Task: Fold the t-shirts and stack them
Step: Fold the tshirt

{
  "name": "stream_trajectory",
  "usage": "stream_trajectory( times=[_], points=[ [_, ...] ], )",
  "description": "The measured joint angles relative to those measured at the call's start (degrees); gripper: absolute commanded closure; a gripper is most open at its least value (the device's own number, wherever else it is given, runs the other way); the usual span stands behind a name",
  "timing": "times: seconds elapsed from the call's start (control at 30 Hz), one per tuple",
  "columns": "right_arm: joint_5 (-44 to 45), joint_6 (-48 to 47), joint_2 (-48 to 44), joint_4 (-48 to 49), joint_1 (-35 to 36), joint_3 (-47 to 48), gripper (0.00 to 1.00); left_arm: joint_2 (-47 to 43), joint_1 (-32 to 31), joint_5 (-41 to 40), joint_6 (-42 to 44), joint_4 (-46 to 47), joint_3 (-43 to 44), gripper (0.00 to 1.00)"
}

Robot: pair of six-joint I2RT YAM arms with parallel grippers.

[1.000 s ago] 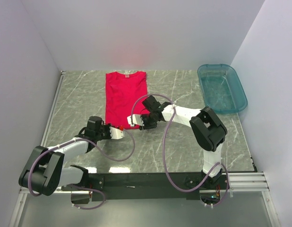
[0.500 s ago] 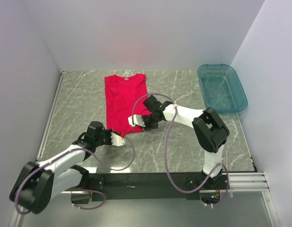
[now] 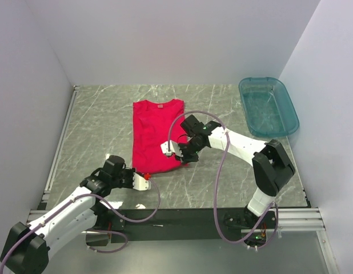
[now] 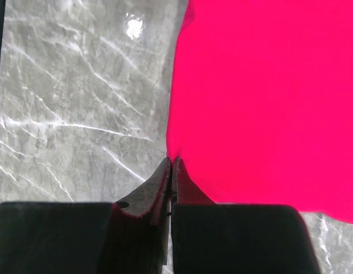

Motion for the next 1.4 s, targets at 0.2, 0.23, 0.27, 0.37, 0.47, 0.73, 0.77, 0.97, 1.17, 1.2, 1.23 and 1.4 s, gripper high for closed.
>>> stream_trajectory(
  times=[0.2, 0.23, 0.27, 0.37, 0.47, 0.73, 0.77, 0.97, 1.17, 1.2, 1.23, 1.4],
  points=[
    [-1.1, 1.0, 0.6, -0.8, -0.3, 2.5, 1.0, 1.6, -0.2, 0.2, 0.0, -1.1, 0.0, 0.93],
    [-1.4, 1.1, 0.7, -0.9, -0.3, 2.5, 1.0, 1.7, -0.3, 0.1, 0.0, -1.1, 0.0, 0.89],
    [-1.4, 1.2, 0.9, -0.9, -0.3, 2.4, 1.0, 1.7, -0.6, 0.1, 0.0, -1.1, 0.0, 0.84],
    [-1.4, 1.7, 1.1, -0.6, -0.4, 1.4, 1.0, 1.3, -1.8, -0.1, -0.3, -1.1, -0.3, 0.68],
    [-1.3, 2.3, 1.2, -0.5, -0.4, 0.9, 1.0, 1.1, -2.8, -0.3, -0.6, -1.2, -1.2, 0.63],
    [-1.3, 3.4, 1.6, 0.0, -0.4, 0.9, 1.0, 4.4, -5.1, -6.1, -0.9, 4.1, -1.9, 0.61],
    [-1.3, 3.5, 1.7, 0.1, -0.4, 0.8, 1.0, 4.9, -5.4, -7.1, -1.0, 5.2, -2.1, 0.61],
    [-1.3, 3.6, 1.9, 0.6, -0.4, -0.7, 1.0, 6.7, -6.5, -10.7, -1.1, 8.9, -2.8, 0.79],
    [-1.3, 3.8, 2.0, 0.9, -0.4, -0.7, 1.0, 7.2, -7.4, -11.3, -1.0, 9.2, -3.3, 0.99],
    [-1.3, 3.8, 2.1, 0.9, -0.4, -0.7, 1.0, 7.2, -7.4, -11.3, -0.9, 9.2, -3.3, 1.0],
    [-1.3, 3.9, 2.1, 1.0, -0.4, -0.7, 1.0, 7.2, -7.5, -11.2, -1.0, 9.2, -3.3, 1.0],
    [0.0, 4.5, 2.2, 1.5, -0.4, -0.7, 1.0, 5.8, -7.5, -10.4, -1.3, 7.5, -3.2, 1.0]
  ],
)
